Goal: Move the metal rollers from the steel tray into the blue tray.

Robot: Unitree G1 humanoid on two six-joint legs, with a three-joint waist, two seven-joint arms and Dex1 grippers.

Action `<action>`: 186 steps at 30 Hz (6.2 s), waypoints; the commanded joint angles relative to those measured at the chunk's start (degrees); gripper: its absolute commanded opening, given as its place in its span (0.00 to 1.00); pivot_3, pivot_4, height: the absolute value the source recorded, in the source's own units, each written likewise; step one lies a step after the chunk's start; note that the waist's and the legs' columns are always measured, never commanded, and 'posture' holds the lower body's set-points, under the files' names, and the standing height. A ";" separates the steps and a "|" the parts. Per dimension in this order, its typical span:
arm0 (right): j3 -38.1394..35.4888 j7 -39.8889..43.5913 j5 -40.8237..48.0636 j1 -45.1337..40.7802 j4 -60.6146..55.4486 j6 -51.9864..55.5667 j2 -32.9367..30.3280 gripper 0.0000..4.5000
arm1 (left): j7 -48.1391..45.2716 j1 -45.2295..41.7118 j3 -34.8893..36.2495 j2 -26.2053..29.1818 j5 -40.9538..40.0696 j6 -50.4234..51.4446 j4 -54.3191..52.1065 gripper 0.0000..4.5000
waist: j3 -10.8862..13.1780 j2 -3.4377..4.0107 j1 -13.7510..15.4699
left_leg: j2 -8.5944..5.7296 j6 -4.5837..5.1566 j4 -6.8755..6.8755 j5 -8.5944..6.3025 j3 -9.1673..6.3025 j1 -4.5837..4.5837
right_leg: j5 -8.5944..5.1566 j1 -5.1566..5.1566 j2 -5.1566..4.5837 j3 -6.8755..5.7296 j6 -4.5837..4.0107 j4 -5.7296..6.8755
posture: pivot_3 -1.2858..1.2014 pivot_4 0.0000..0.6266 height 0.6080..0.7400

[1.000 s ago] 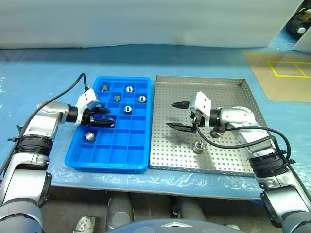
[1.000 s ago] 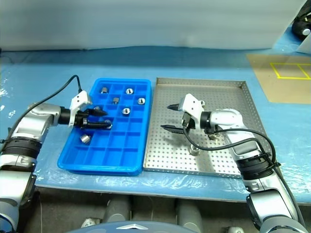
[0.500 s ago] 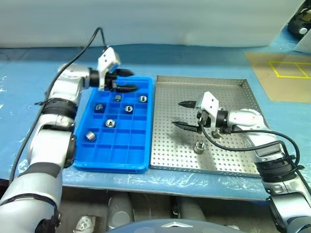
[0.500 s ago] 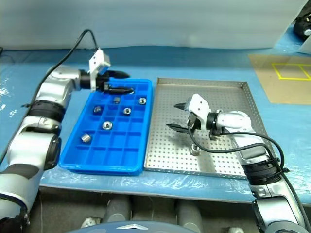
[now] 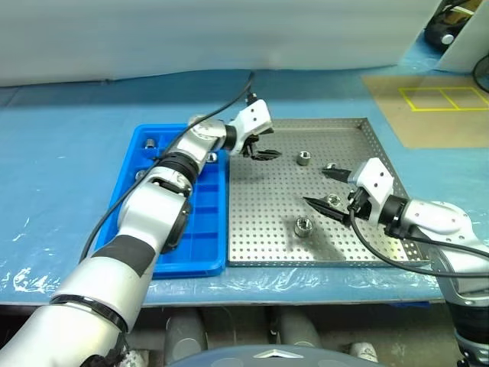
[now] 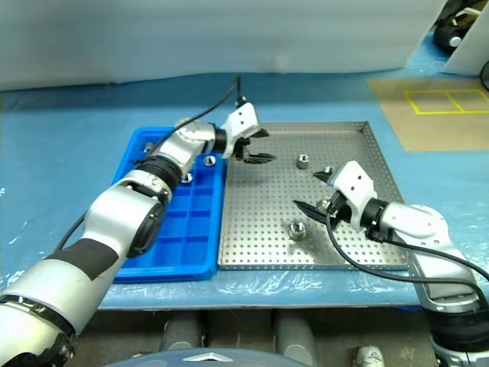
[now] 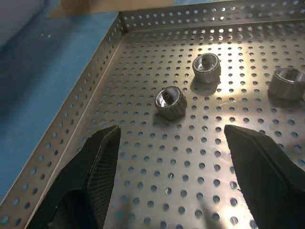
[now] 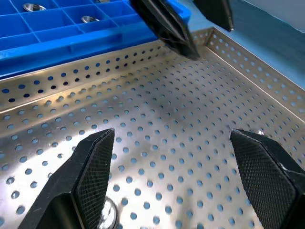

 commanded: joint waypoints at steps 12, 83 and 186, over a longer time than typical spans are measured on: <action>-9.60 -7.15 3.30 11.28 -15.15 6.96 -0.08 0.89 | 22.31 1.10 -0.32 -9.46 9.37 4.92 2.81 0.81 | 0.00 0.00 -5.68 | -0.07 0.55 0.39 -0.33 0.03 -0.26 | 0.04 0.04 -0.09 0.03 0.20 -0.26 | 0.23 0.24 1.00; -5.32 -8.86 4.45 5.70 -10.45 5.73 -0.88 0.89 | -32.46 14.87 -7.37 -5.76 1.18 -10.30 -9.03 0.81 | -0.05 0.10 -7.15 | -0.93 1.77 0.58 -0.81 0.32 -0.42 | 0.24 0.44 -1.30 -0.03 0.50 -1.03 | 0.28 0.24 1.00; 21.32 18.09 -1.57 -29.80 25.82 -13.27 12.95 0.89 | -21.50 65.11 19.48 46.41 -31.12 35.22 -78.62 0.39 | 0.23 0.27 3.94 | 0.07 -0.28 -0.30 0.18 0.21 -0.05 | -0.12 -0.33 -0.27 -0.26 0.03 0.32 | 0.54 0.24 1.00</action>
